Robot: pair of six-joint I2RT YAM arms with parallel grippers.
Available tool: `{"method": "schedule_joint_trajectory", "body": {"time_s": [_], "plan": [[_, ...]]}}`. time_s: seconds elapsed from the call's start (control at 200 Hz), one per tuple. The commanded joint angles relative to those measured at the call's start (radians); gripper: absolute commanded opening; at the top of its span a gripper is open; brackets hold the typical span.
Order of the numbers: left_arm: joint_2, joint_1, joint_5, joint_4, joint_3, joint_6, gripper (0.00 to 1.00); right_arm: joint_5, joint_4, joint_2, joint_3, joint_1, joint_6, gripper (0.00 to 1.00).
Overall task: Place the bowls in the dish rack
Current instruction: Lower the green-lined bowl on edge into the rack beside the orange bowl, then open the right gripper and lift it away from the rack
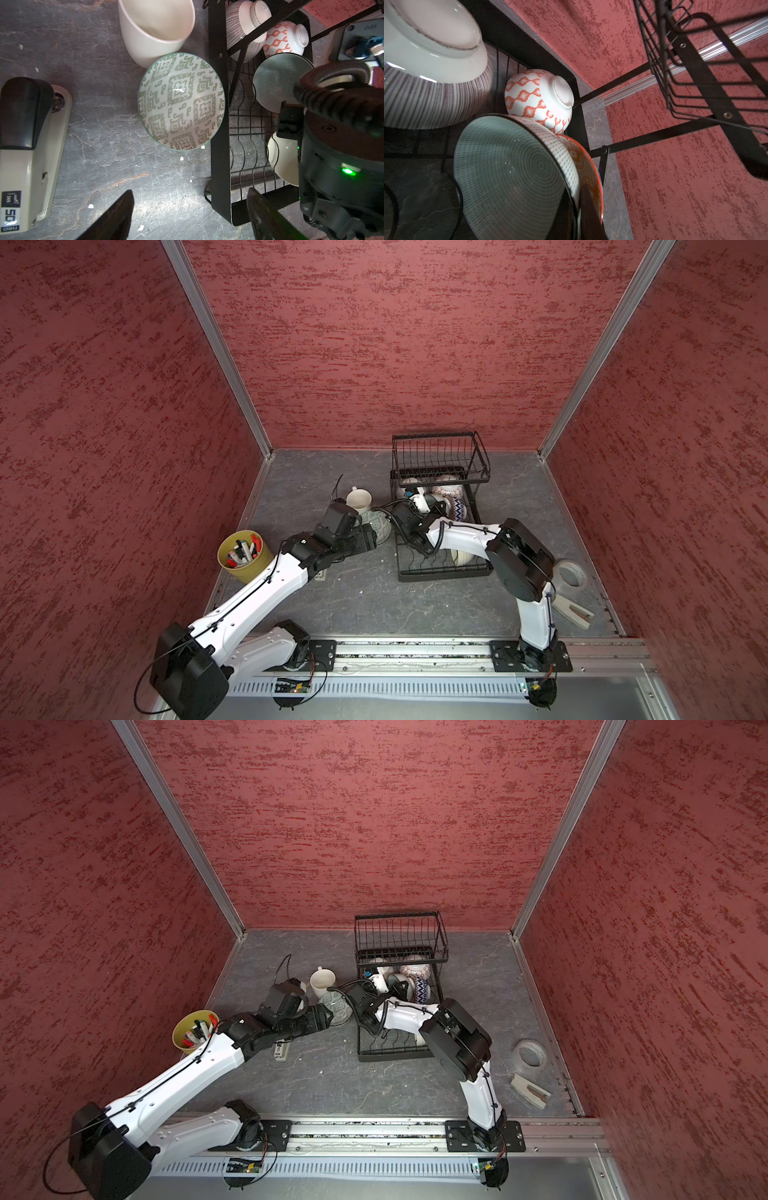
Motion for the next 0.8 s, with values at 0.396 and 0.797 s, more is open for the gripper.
{"method": "schedule_joint_trajectory", "body": {"time_s": [0.396, 0.797], "plan": [[0.008, 0.011, 0.009, 0.02, -0.027, 0.01, 0.85, -0.122, -0.032, 0.046, 0.042, 0.04, 0.048, 0.3], [0.001, 0.015, 0.008, 0.013, -0.028, 0.01, 0.85, -0.216, 0.011, -0.052, -0.015, 0.039, 0.09, 0.61]]}}
